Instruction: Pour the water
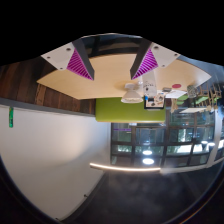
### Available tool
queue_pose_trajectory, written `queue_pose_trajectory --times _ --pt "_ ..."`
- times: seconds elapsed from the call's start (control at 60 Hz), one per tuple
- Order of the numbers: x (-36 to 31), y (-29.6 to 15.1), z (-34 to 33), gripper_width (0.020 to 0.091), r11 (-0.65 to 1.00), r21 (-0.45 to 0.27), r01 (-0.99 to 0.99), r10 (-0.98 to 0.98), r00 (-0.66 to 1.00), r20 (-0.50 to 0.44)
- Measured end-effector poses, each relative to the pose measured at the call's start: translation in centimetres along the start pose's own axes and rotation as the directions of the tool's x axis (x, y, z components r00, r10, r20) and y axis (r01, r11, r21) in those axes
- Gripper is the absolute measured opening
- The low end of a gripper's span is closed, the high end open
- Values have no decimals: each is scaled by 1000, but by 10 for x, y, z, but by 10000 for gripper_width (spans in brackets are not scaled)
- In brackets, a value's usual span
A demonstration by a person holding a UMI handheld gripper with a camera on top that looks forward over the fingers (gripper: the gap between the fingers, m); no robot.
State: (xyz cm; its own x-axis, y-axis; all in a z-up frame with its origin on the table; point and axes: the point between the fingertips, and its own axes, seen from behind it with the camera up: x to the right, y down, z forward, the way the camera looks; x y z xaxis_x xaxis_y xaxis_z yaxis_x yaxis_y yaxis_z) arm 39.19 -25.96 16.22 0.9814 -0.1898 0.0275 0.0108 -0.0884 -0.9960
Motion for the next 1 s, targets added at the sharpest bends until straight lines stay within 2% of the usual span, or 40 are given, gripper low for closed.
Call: queue_pose_trajectory --times 0.15,0.317,0.433,0.683,0.9,1.0 --pt "-10 3 0 815 1000 -22 -17 17 1000 24" --pt "-21 -2 7 815 1000 3 0 -1 999 50" --pt "-54 4 21 827 999 32 12 -15 996 92" --pt "-154 43 93 821 1000 1 27 -26 976 216" --pt "-184 45 170 820 999 5 53 -53 987 150" --pt "-189 39 201 816 999 28 33 -36 992 125"
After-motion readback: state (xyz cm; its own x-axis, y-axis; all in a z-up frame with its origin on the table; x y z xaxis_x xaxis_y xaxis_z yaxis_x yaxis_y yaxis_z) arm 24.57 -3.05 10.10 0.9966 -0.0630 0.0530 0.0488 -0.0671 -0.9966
